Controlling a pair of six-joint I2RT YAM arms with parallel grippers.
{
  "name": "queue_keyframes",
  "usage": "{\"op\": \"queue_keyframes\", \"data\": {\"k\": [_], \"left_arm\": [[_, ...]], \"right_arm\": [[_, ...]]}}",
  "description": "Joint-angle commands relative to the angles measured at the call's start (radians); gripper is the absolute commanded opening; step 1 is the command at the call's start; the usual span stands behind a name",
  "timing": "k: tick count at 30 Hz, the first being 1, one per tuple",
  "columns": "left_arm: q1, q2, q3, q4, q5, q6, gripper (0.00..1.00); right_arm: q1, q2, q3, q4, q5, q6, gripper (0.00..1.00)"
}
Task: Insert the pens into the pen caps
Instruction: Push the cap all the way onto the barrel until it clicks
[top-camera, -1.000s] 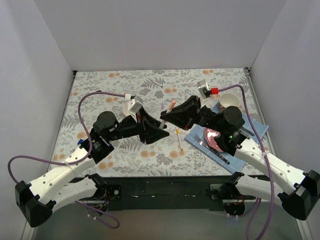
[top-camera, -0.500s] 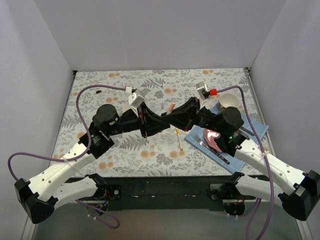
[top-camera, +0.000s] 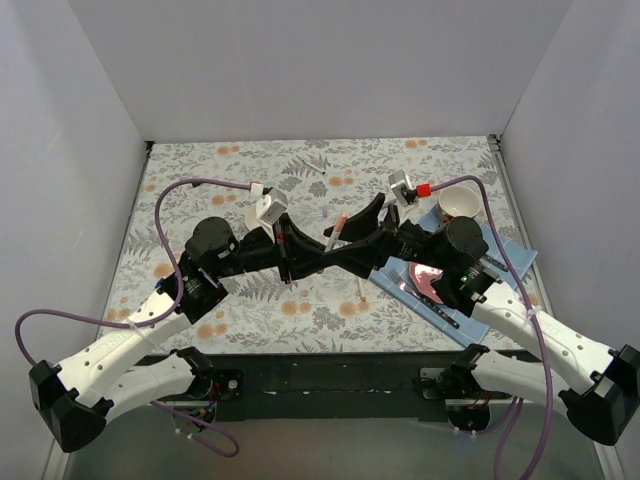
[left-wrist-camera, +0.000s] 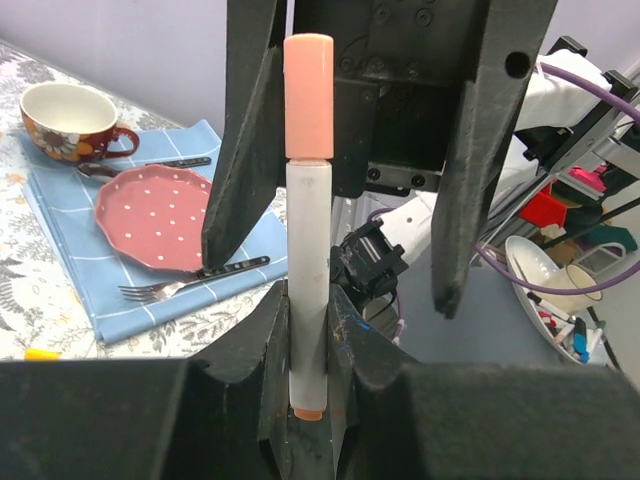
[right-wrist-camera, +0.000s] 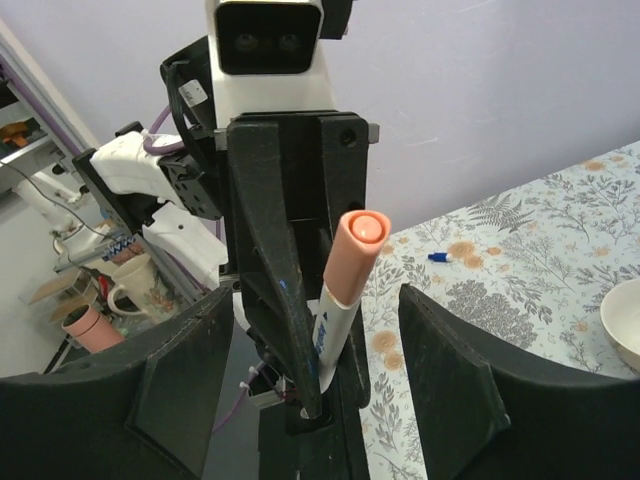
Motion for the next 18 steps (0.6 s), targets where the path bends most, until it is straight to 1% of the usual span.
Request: {"op": "queue_keyframes", "data": {"k": [1, 7, 12, 18], "left_arm": [[0.001, -0.037, -0.034, 0.053, 0.039, -0.027, 0.0], [0.001, -0.071, -0.065, 0.082, 0.085, -0.043, 0.0], [0.001, -0.09, -0.078, 0.081, 0.091, -0.044, 0.0], [0.001, -0.093, -0.094, 0.091, 0.108, -0.055, 0.0]], "right_arm": [[0.004, -0.043, 0.013, -0.004, -0.029, -0.03, 0.74], [0.003, -0.065, 0.043, -0.043, 0.029, -0.051, 0.74], [0.001, -0.077, 0.054, -0.043, 0.069, -0.056, 0.74], [0.001, -0.063, 0.092, -0.046, 0.055, -0.06, 0.74]]}}
